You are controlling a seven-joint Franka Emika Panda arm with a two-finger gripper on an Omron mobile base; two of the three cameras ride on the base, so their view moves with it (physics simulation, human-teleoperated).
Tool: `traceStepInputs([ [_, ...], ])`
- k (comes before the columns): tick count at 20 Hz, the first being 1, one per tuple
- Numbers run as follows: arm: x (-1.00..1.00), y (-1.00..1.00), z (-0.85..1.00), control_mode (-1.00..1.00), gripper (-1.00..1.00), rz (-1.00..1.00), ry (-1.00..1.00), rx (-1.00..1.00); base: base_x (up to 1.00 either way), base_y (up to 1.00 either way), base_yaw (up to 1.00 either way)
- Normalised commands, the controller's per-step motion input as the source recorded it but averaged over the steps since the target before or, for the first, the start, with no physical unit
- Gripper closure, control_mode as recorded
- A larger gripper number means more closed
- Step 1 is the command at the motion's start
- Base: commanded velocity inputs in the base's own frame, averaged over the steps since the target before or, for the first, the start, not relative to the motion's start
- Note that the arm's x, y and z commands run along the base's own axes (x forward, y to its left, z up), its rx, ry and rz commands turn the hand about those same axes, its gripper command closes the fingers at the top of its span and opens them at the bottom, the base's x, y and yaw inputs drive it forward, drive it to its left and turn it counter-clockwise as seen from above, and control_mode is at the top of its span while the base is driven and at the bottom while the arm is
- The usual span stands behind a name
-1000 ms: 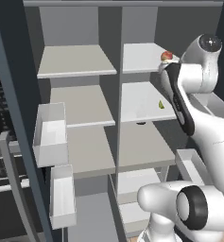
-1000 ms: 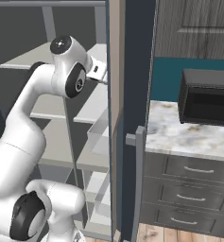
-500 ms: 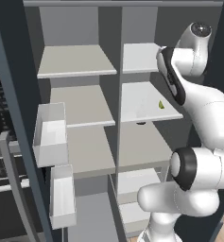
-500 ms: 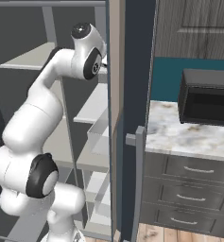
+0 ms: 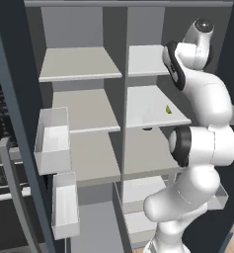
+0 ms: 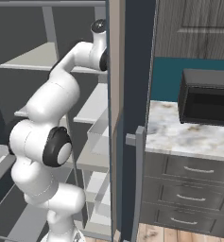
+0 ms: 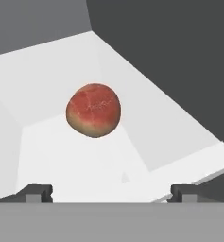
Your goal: Take the lemon wedge and peach from the fridge shelf and place them in the freezer drawer to begin freezing them.
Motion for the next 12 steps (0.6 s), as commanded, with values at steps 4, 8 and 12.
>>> traceStepInputs([
  [4, 0.5, -0.01, -0.24, -1.0, -1.0, 0.0, 0.0, 0.0, 0.0, 0.0, 0.0],
  [8, 0.55, 0.0, -0.14, -1.0, -1.0, 0.0, 0.0, 0.0, 0.0, 0.0, 0.0],
  [12, 0.48, -0.02, -0.17, -1.0, -1.0, 0.0, 0.0, 0.0, 0.0, 0.0, 0.0],
])
